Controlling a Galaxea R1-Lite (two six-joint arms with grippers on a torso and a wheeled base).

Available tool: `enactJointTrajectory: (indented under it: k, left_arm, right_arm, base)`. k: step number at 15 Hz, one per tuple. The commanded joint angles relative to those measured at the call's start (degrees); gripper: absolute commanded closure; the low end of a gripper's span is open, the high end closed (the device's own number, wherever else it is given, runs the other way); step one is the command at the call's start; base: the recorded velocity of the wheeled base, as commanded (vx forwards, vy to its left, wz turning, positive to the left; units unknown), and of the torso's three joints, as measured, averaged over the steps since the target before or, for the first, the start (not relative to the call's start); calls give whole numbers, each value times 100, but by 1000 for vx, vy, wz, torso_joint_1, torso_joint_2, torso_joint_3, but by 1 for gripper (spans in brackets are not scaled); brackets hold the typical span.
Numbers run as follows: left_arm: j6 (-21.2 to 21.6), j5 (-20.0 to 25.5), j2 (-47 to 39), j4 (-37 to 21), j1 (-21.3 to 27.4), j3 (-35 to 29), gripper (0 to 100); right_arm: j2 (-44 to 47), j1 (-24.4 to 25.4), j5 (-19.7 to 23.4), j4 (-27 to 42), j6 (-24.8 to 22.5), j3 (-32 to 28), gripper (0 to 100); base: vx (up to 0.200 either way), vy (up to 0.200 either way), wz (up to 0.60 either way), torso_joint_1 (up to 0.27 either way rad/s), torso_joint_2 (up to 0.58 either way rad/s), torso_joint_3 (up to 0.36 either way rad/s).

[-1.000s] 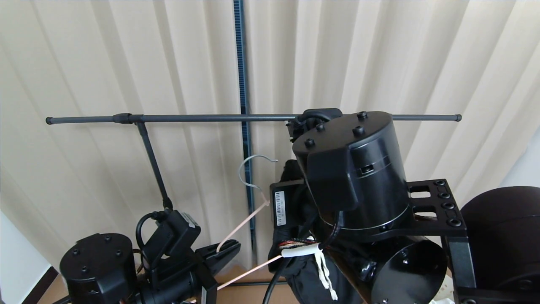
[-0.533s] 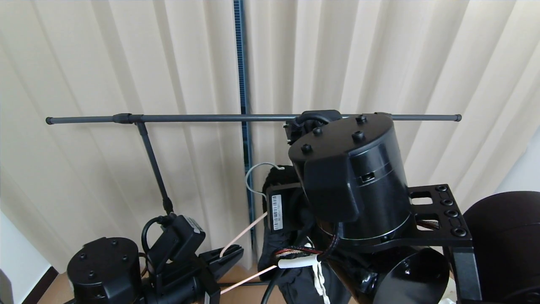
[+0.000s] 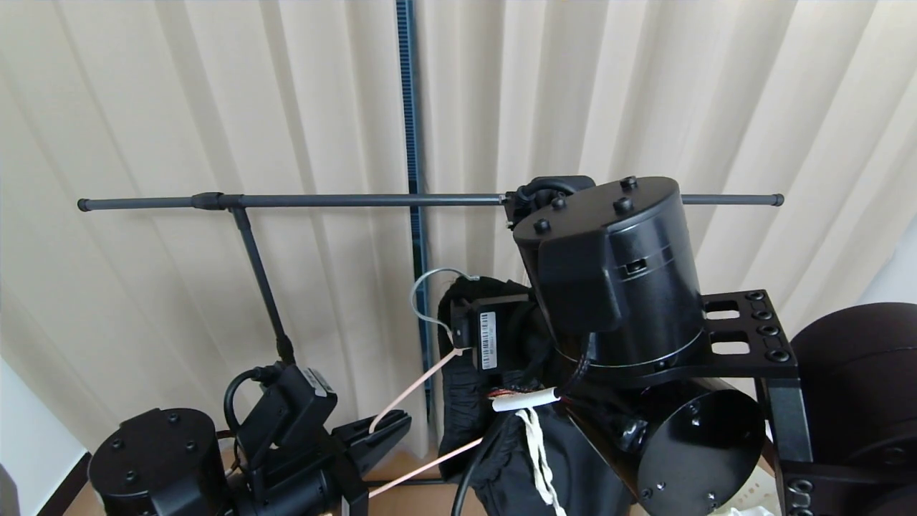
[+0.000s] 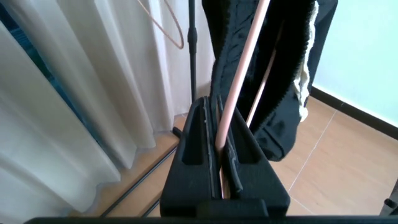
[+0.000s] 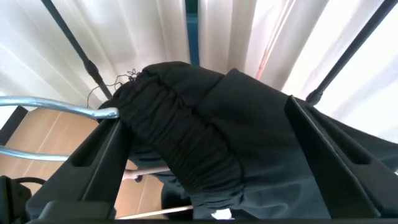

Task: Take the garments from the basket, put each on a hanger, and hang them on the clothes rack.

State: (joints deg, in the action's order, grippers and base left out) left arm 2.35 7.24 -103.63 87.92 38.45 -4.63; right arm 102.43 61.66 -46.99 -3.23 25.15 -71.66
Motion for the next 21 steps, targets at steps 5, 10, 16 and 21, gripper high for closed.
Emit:
enactJointTrajectory:
  k: [5,10,16,21]
  left_arm:
    - [-24,-3,-17,129,-206,-82,100]
    - [-174,-3,-122,129,-382,-214,100]
    - [-244,5,-166,138,-444,-284,100]
    - [-244,199,-175,208,-452,-82,100]
  right_arm:
    - [-3,-5,-11,7,-168,178,0]
    - [-65,39,-11,7,-186,213,0]
    - [-205,118,15,51,-186,257,0]
    - [-1049,-312,1184,42,-898,776,0]
  base:
    - [0,0,0,0,0,0]
    - [0,0,0,0,0,0]
    - [0,0,0,0,0,0]
    - [0,0,0,0,0,0]
